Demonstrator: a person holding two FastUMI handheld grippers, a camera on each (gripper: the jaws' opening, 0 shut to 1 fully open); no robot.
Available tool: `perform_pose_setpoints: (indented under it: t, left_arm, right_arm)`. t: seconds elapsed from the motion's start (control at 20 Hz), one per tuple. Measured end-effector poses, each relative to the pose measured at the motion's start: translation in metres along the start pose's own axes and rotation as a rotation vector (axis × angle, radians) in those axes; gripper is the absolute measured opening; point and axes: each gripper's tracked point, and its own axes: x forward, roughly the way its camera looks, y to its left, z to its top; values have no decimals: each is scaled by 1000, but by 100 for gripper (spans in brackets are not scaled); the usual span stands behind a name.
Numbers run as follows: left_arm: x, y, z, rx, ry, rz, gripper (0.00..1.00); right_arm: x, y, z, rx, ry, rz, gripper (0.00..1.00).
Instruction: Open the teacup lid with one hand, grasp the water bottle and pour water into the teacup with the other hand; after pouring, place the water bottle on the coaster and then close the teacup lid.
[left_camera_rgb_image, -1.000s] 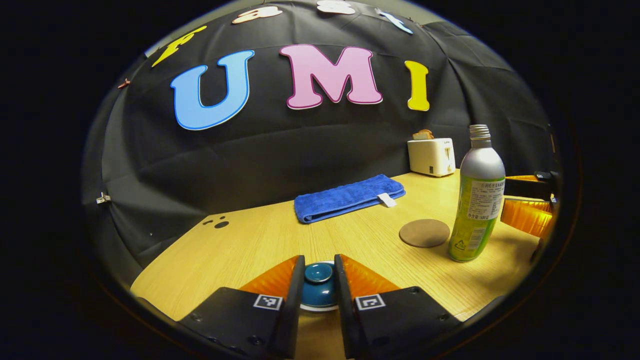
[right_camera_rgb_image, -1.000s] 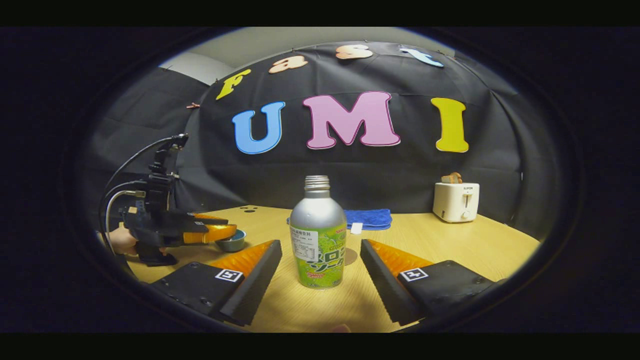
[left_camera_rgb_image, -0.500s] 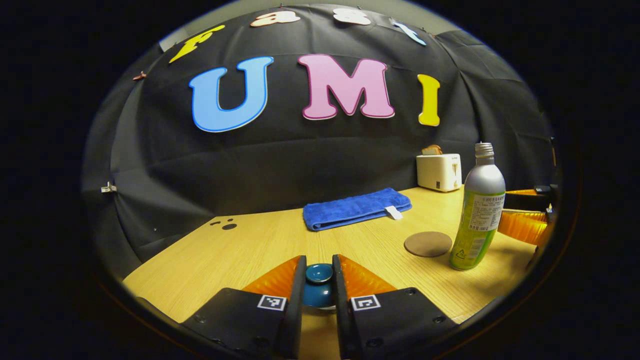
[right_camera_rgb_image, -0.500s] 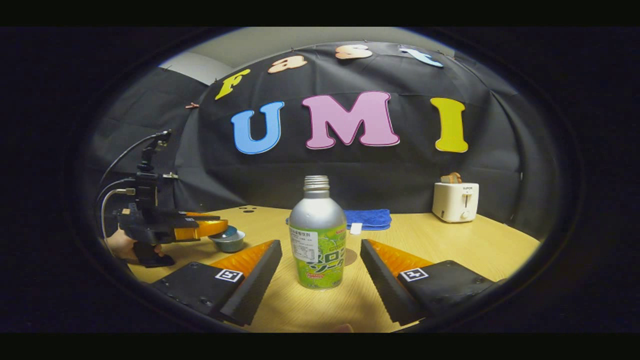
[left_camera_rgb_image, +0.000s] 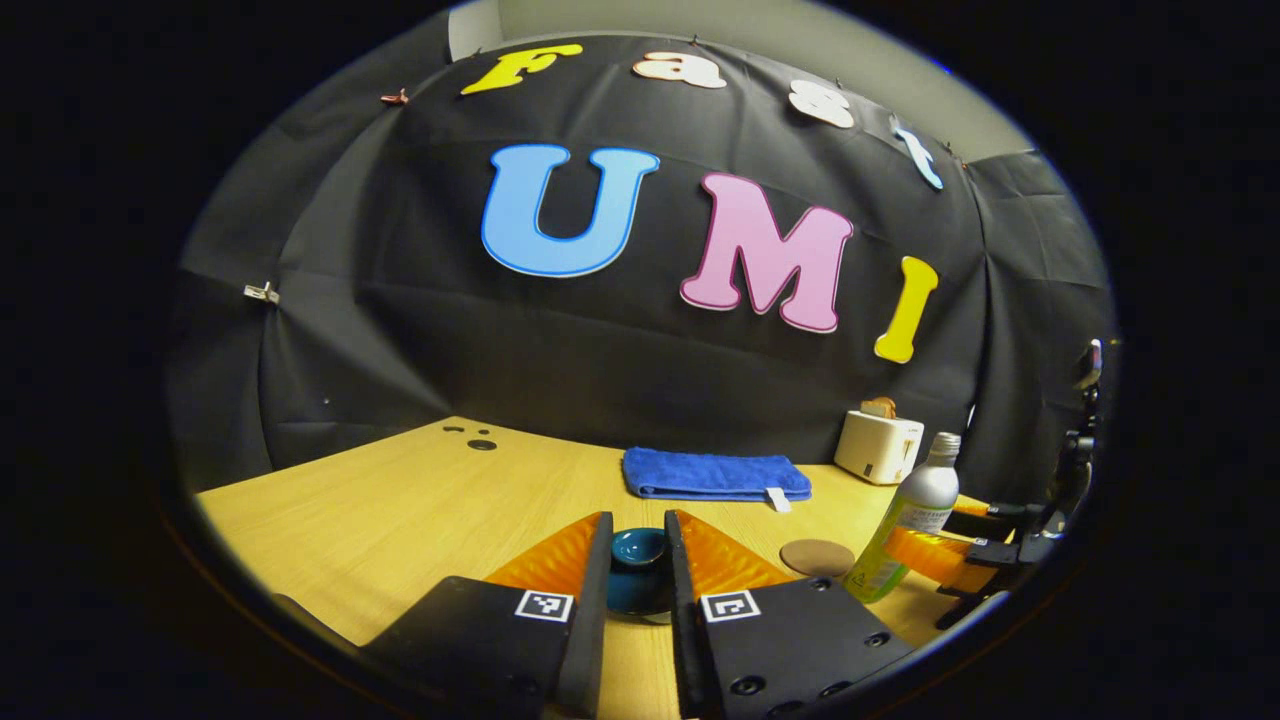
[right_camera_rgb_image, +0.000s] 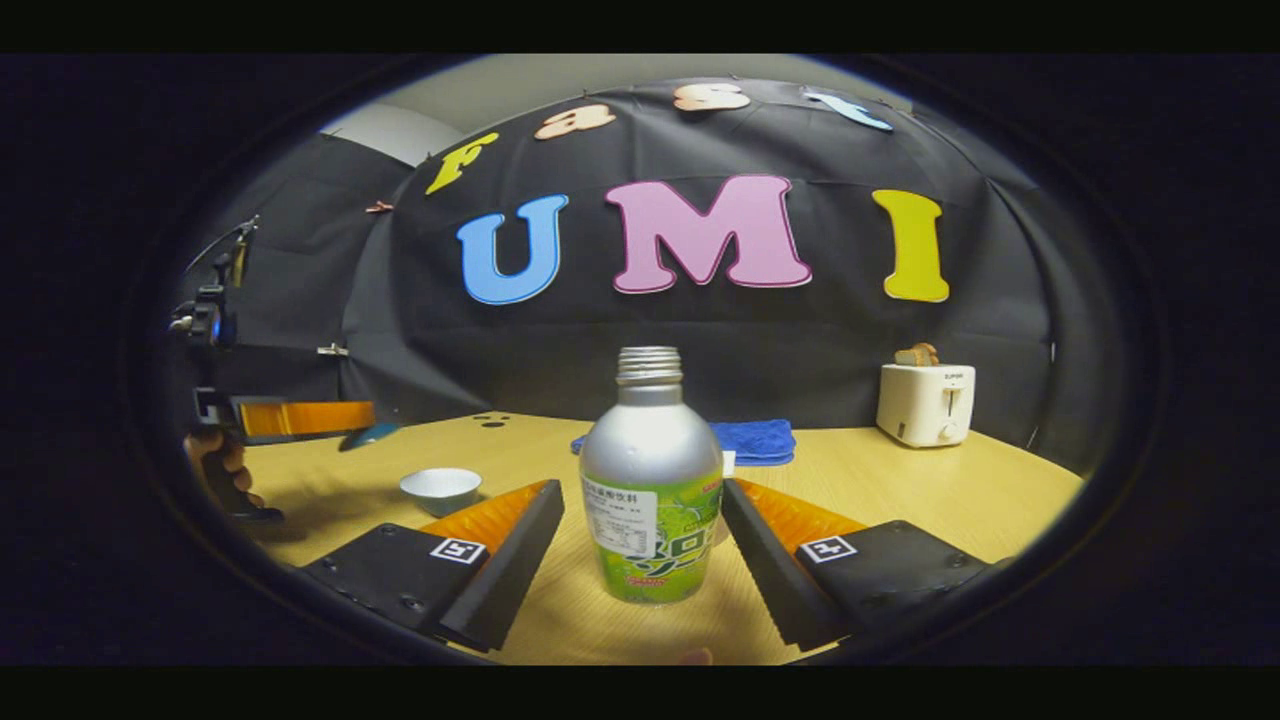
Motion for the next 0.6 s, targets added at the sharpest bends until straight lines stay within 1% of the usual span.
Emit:
perform_pose_setpoints:
  t: [0.1,0.15,0.2,0.25,0.35,0.4,0.5,0.6]
  left_arm:
    - [-7,12,7,-12,-12,9,32]
    - [-9,18,7,-12,-13,15,32]
    - [-11,25,7,-8,-13,26,32]
    - [-13,31,7,-4,-11,35,32]
    - [-16,37,8,-15,-4,35,32]
    - [-17,37,11,-26,-6,26,32]
    - [-18,41,12,-32,-5,23,32]
    - [-16,49,12,-24,-5,35,32]
  right_arm:
    - [3,-4,0,-1,-1,-24,98]
    - [4,-4,-1,-2,0,-25,94]
    - [5,-1,-1,-3,-3,-23,84]
    - [4,-2,0,-2,-1,-23,81]
    - [6,-5,2,-37,0,-43,79]
    - [8,-6,6,-88,3,-59,80]
    - [14,-8,24,-238,-8,-80,79]
    - [21,-7,44,-455,-20,-104,79]
